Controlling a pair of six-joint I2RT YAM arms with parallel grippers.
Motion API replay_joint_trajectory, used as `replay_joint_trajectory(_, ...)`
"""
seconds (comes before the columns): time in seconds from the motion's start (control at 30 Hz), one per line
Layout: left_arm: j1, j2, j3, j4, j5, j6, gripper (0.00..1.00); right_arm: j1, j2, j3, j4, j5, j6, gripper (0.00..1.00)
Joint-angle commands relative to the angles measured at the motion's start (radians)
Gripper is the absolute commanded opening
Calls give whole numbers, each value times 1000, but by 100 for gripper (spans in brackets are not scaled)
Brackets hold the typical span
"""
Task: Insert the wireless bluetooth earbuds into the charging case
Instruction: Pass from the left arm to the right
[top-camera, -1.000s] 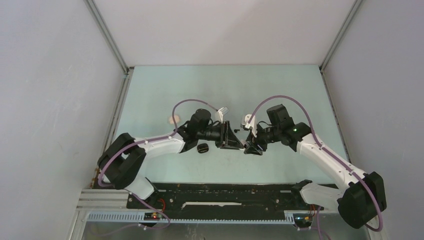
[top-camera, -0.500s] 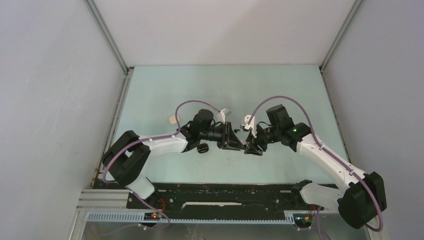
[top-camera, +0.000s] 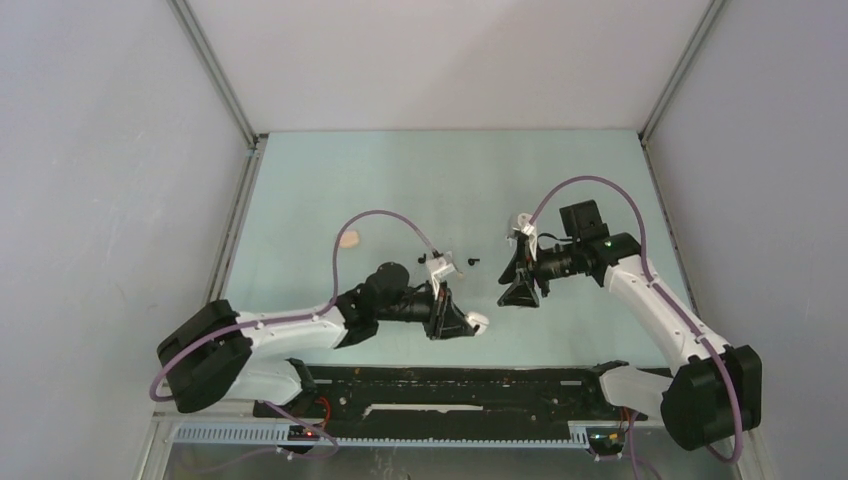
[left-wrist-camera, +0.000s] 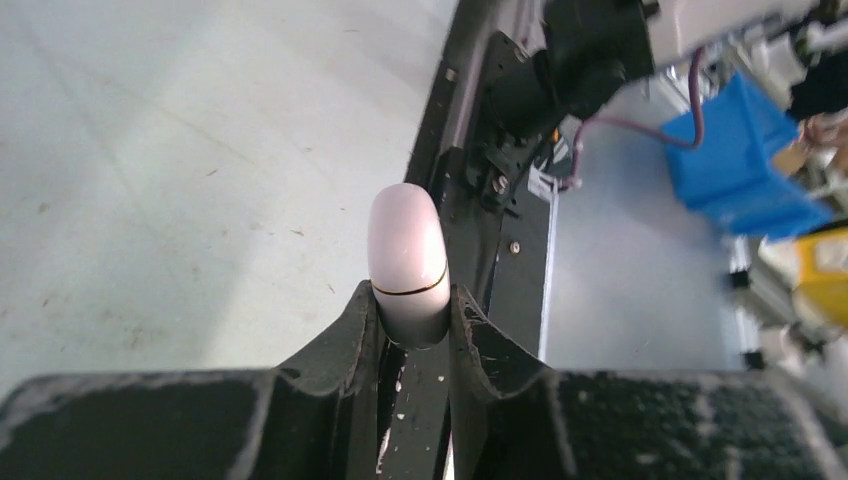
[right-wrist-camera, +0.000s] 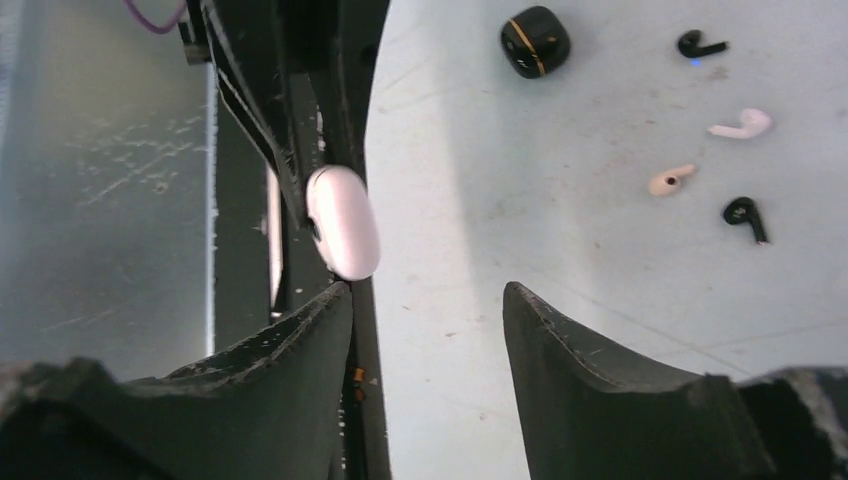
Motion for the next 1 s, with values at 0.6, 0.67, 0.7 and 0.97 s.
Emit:
replay_joint_trajectory(0.6,-59,20,-272,806,56,282,3,245,181,90,-109,0,-62,49)
replay_joint_trajectory(0.67,-58,39,-268,818,56,283,3,250,191,100,-126,-9,-73,47)
replay_joint_trajectory(0.7,-58,48,-267,825,56,281,3,252,193,103,-133,-14,-79,46)
replay_joint_trajectory(0.97,-59,103,-259,849,14,286,6,267,184,104,-140,-4,-89,23)
